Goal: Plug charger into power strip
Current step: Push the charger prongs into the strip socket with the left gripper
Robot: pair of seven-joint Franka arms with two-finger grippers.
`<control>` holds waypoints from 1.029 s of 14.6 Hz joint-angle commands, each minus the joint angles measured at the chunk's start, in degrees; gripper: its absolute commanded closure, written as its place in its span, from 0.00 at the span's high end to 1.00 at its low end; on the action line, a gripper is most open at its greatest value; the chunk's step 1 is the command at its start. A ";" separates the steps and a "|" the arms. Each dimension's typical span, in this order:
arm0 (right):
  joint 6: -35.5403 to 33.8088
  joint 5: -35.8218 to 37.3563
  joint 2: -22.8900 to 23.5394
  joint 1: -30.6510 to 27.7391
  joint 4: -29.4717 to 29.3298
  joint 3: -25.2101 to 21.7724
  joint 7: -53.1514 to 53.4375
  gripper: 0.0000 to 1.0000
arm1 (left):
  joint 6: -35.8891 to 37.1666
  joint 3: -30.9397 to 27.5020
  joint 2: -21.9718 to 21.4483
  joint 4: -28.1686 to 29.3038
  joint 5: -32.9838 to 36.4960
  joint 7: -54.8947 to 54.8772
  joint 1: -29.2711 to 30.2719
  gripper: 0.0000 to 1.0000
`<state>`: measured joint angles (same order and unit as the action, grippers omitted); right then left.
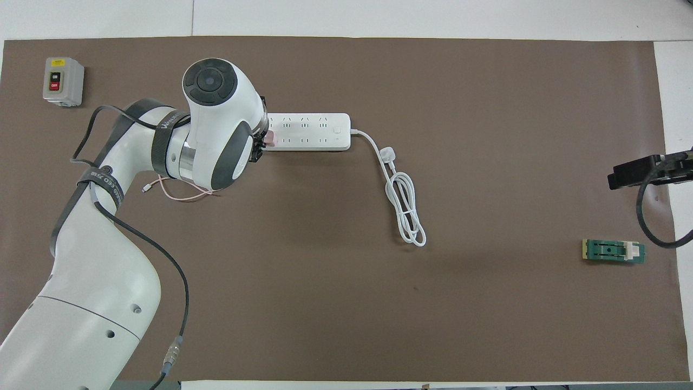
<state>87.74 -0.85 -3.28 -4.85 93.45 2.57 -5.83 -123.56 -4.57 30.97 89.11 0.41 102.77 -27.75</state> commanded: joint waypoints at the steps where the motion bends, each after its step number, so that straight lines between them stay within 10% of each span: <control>1: -0.28 0.50 -1.29 -1.04 1.38 0.77 -0.94 1.00 | -0.45 -0.53 2.60 1.15 1.18 0.94 -0.11 0.00; 15: -0.28 0.50 -1.29 -1.04 1.38 0.77 -0.94 1.00 | 3.84 0.09 4.71 0.63 -2.51 -5.20 1.56 0.00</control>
<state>87.74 -0.85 -3.28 -4.85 93.46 2.57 -5.83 -123.06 -4.57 31.71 88.47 -1.32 101.05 -27.23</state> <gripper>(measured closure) 0.000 0.692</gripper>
